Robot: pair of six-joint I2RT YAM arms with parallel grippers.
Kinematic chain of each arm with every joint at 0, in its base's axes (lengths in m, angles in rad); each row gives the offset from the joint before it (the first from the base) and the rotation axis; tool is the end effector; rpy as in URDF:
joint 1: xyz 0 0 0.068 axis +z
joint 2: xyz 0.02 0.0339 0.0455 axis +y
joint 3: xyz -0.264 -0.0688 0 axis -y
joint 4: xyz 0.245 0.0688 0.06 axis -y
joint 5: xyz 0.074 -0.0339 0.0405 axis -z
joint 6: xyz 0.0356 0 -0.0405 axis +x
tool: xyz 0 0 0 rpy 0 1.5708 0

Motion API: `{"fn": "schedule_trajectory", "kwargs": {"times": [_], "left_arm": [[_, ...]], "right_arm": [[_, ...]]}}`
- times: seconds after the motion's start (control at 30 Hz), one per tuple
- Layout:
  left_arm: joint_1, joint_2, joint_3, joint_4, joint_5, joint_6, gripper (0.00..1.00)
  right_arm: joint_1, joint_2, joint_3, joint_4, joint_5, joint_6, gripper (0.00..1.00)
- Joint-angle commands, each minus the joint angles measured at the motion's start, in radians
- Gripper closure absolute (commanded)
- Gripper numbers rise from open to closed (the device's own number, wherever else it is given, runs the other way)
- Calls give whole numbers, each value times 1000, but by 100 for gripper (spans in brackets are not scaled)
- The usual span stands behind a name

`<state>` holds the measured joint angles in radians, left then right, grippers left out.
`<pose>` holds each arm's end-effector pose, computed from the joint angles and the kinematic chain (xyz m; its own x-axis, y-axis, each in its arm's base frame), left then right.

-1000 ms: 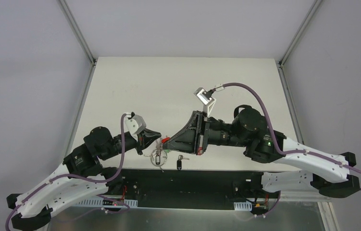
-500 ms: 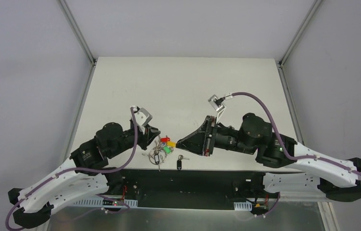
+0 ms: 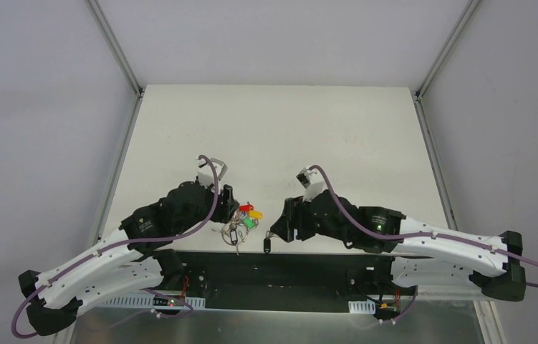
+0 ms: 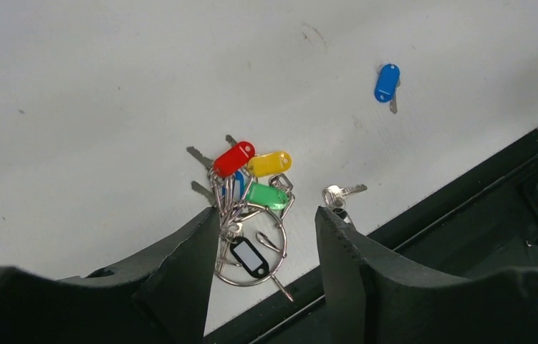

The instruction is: Put the keys on the keyring

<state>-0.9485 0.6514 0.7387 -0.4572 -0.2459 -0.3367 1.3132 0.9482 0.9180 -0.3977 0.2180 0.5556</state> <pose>0.0945 -0.1169 0.3155 -0.4156 0.0295 -0.9091 0.5494 0.8047 -0.2250 0.0614 0.2028 0.3354 -0.5614 -0.1094 -0.8203 -0.7038 0.5846 0.4037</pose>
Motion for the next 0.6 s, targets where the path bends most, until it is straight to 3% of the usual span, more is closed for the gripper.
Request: {"fn": "schedule_trajectory", "kwargs": {"times": [0.0,0.13,0.2,0.27,0.4,0.57], "left_arm": [[-1,10,-49,-44,-94,-180,46],[0,24,-90,-64,-138,-263,38],[3,24,-105,-83,-177,-312,26],[7,26,-111,-112,-210,-359,20],[19,34,-125,-168,-257,-421,18],[90,83,-175,-185,-216,-501,20]], "right_arm": [[-22,54,-51,20,54,-22,37],[-47,106,-105,118,-4,-54,29],[-58,142,-106,146,-19,-73,27],[-63,187,-97,148,-21,-89,27],[-65,254,-86,157,-40,-119,27],[-68,294,-86,179,-64,-144,27]]}}
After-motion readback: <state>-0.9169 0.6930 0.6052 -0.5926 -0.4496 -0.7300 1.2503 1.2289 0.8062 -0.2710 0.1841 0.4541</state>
